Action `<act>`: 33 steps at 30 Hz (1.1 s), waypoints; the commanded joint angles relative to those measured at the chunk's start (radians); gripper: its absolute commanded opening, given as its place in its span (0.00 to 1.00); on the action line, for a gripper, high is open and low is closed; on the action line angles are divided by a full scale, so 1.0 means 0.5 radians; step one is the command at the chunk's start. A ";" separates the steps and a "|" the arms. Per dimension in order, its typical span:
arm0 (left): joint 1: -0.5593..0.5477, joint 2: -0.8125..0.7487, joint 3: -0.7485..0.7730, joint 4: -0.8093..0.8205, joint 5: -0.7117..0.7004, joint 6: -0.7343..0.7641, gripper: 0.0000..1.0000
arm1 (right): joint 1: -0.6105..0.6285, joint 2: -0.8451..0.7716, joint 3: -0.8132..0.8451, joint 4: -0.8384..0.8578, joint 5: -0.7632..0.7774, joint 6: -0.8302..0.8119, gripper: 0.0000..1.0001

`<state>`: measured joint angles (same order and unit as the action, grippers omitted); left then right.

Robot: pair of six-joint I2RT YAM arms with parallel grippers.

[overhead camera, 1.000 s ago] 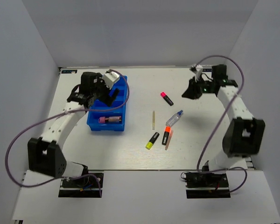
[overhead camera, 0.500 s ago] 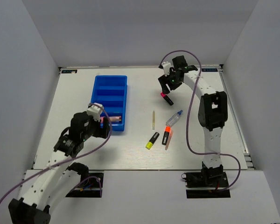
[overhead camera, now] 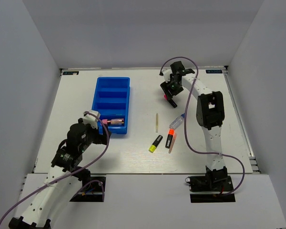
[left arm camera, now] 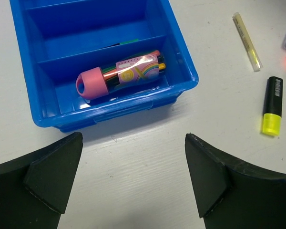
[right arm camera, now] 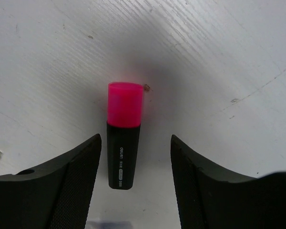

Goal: Sort the stationery into containers
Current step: Pick up the pen from the center of the board.

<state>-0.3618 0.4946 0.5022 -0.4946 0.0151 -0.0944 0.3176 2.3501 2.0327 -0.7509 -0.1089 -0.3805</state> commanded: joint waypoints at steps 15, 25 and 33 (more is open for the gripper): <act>0.015 -0.035 -0.017 -0.002 -0.073 -0.026 1.00 | 0.083 -0.058 -0.430 0.198 0.077 -0.052 0.27; 0.021 -0.139 -0.056 0.050 -0.260 -0.060 1.00 | 0.190 -0.334 -0.038 -0.273 -0.315 -0.395 0.00; 0.043 -0.274 -0.118 0.087 -0.545 -0.142 1.00 | 0.579 -0.638 0.015 -0.305 -0.908 -0.886 0.00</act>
<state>-0.3485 0.3809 0.4629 -0.4850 -0.1795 -0.1436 0.5198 2.1139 2.0068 -0.8814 -0.4110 -0.7078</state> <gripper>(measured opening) 0.995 0.343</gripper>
